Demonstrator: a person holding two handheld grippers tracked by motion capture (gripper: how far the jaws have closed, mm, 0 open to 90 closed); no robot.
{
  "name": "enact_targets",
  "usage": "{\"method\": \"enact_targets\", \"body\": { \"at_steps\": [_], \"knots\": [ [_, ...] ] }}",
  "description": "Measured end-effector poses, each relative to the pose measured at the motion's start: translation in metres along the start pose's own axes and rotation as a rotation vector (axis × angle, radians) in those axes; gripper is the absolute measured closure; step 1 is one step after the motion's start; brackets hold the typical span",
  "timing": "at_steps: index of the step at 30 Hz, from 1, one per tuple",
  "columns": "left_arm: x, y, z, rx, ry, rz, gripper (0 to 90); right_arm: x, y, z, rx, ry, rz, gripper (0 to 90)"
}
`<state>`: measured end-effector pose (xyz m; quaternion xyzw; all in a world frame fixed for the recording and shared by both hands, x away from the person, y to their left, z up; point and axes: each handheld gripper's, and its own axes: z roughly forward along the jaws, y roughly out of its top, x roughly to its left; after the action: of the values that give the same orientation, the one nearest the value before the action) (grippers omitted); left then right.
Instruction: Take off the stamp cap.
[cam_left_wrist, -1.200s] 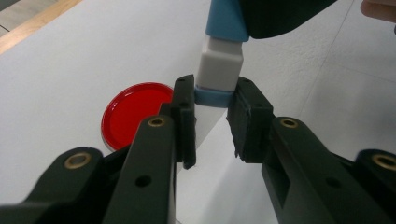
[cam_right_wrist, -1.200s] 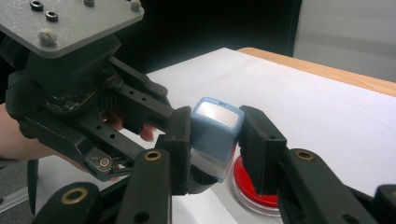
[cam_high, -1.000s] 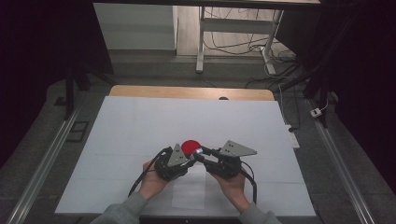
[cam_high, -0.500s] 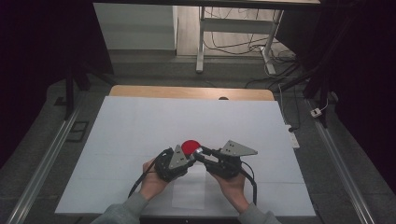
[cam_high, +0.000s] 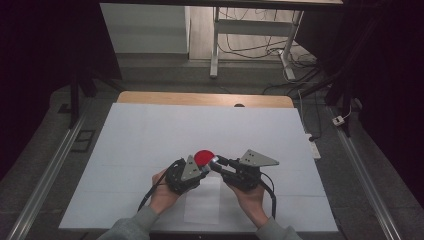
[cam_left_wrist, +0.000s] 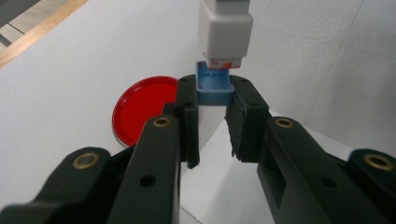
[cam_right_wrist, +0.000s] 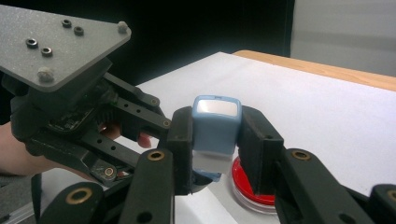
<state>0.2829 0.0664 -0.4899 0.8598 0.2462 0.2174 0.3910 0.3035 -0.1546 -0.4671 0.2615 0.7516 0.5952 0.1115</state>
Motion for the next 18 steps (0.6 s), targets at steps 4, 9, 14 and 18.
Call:
{"method": "enact_targets", "body": {
  "at_steps": [4, 9, 14, 18],
  "knots": [
    [0.0011, -0.0003, -0.0010, -0.002, 0.003, -0.002, 74.6, 0.0002, -0.0005, 0.0006, 0.002, 0.000, -0.002, 66.3],
    [0.0022, -0.0009, -0.0013, -0.002, 0.005, -0.009, 74.6, 0.0001, -0.0005, 0.0003, 0.002, -0.002, -0.004, 66.3],
    [0.0029, -0.0014, -0.0017, 0.001, 0.006, -0.009, 74.6, 0.0000, -0.0004, -0.0001, 0.000, -0.002, -0.004, 66.3],
    [0.0046, -0.0022, -0.0027, 0.000, 0.010, -0.015, 74.6, -0.0001, -0.0003, -0.0004, -0.001, -0.002, -0.005, 66.3]
  ]
}}
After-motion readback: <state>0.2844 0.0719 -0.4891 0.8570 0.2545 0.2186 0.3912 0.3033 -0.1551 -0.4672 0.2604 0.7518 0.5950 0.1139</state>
